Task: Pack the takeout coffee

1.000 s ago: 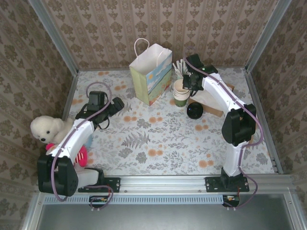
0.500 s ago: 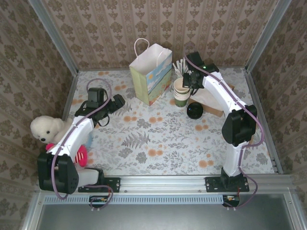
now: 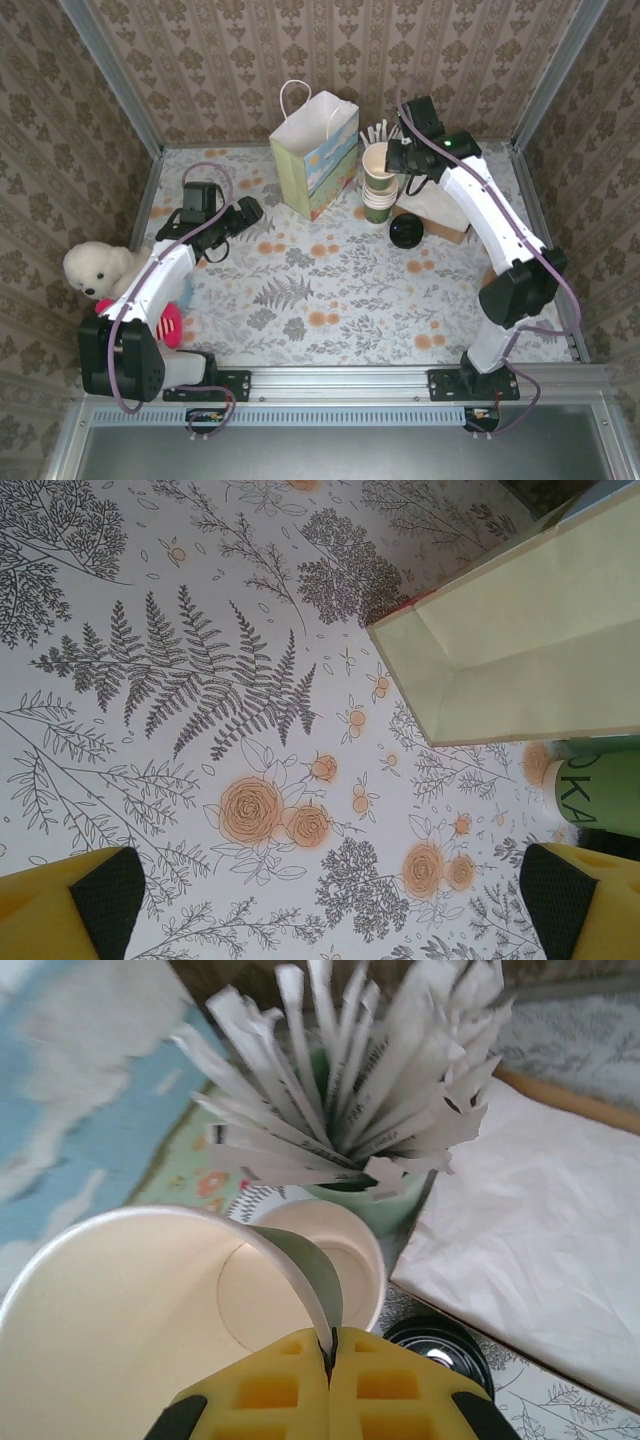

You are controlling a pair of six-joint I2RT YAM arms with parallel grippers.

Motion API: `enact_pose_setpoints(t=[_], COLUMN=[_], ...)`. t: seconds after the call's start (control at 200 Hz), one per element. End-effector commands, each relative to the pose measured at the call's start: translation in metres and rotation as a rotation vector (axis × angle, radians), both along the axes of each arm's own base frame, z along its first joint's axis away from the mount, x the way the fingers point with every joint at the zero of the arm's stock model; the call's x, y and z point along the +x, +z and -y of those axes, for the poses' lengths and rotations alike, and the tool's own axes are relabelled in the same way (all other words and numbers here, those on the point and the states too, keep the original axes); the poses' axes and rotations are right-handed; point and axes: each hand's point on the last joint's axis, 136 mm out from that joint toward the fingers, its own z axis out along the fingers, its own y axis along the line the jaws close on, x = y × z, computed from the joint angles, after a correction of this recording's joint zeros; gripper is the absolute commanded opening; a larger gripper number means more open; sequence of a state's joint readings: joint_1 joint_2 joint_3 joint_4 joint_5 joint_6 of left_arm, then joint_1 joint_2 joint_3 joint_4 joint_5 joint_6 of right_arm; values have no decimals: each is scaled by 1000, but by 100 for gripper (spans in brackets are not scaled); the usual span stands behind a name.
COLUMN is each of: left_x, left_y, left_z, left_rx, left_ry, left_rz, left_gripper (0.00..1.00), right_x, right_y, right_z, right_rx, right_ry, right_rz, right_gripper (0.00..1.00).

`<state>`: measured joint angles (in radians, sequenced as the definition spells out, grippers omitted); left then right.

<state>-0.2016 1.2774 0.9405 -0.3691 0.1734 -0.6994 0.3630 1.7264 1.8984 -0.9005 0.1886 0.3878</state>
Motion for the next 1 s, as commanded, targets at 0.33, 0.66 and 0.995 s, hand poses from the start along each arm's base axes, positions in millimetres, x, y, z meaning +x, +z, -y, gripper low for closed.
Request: enact_pose_setpoints(t=[0.33,0.66,0.995], left_x=[1,-6,-20], left_y=[40,40,29], left_z=[34,54,58], left_rx=[-107,-69,-20], left_ry=[-103,-149,-138], left_rz=[213,220,192], left_gripper=[100,100,100], right_x=[-93,-116,-121], right_y=[-10,-74,-128], right_z=[-44,-88,-89], right_rx=[26,52,-60], right_ry=[167,351,349], right_rz=[-9,-91,-206], right_gripper=[0,0,0])
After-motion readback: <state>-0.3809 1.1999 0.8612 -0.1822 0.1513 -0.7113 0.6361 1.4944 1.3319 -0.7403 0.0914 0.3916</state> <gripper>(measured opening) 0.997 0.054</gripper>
